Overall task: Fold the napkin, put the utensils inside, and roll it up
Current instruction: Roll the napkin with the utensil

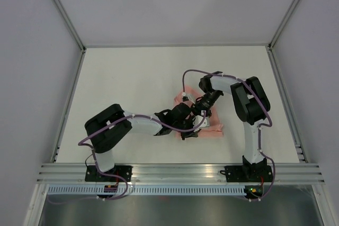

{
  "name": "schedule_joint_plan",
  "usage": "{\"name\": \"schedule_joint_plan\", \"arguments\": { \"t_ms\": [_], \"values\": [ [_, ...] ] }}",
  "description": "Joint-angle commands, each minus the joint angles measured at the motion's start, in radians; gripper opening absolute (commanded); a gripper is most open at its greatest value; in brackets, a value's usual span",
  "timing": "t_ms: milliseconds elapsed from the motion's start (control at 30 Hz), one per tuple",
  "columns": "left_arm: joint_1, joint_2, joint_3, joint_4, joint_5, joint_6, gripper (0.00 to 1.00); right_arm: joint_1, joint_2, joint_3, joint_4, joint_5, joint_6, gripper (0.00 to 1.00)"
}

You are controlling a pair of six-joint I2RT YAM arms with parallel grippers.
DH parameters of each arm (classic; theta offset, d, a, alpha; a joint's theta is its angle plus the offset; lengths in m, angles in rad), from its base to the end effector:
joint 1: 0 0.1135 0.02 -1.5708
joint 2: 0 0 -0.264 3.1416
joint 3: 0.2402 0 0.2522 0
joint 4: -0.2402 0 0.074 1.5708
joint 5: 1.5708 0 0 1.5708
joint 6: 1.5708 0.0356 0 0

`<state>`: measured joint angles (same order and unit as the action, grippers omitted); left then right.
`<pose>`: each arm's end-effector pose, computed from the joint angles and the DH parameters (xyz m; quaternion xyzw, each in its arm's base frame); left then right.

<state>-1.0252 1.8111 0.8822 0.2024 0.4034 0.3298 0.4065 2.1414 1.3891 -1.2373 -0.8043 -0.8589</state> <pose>0.1735 -0.3127 0.1387 0.6242 0.6449 -0.3086 0.3151 0.3043 0.1589 0.1219 0.4666 -0.7740 -0.4160 0.1006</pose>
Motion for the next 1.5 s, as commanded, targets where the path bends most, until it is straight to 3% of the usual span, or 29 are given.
{"name": "schedule_joint_plan", "arguments": {
  "t_ms": [0,200,367,667,867,1100,1467],
  "values": [
    [0.010,0.068,-0.008,-0.138,0.106,-0.070,0.02,-0.035,-0.057,0.037,0.216,0.044,-0.011,0.56],
    [0.063,0.097,0.020,-0.167,0.210,-0.110,0.02,-0.121,-0.136,0.056,0.262,-0.001,0.043,0.57],
    [0.111,0.135,0.055,-0.190,0.342,-0.147,0.02,-0.228,-0.230,0.033,0.245,-0.067,-0.017,0.57],
    [0.186,0.231,0.144,-0.293,0.456,-0.196,0.02,-0.259,-0.601,-0.301,0.381,-0.020,-0.137,0.62],
    [0.208,0.301,0.218,-0.350,0.480,-0.253,0.02,-0.154,-0.842,-0.580,0.551,0.092,-0.094,0.64],
    [0.211,0.372,0.284,-0.385,0.500,-0.304,0.02,0.156,-1.046,-0.841,0.834,0.373,0.034,0.67],
    [0.228,0.421,0.305,-0.405,0.529,-0.357,0.02,0.328,-0.968,-0.929,0.999,0.550,0.073,0.66]
  ]
}}
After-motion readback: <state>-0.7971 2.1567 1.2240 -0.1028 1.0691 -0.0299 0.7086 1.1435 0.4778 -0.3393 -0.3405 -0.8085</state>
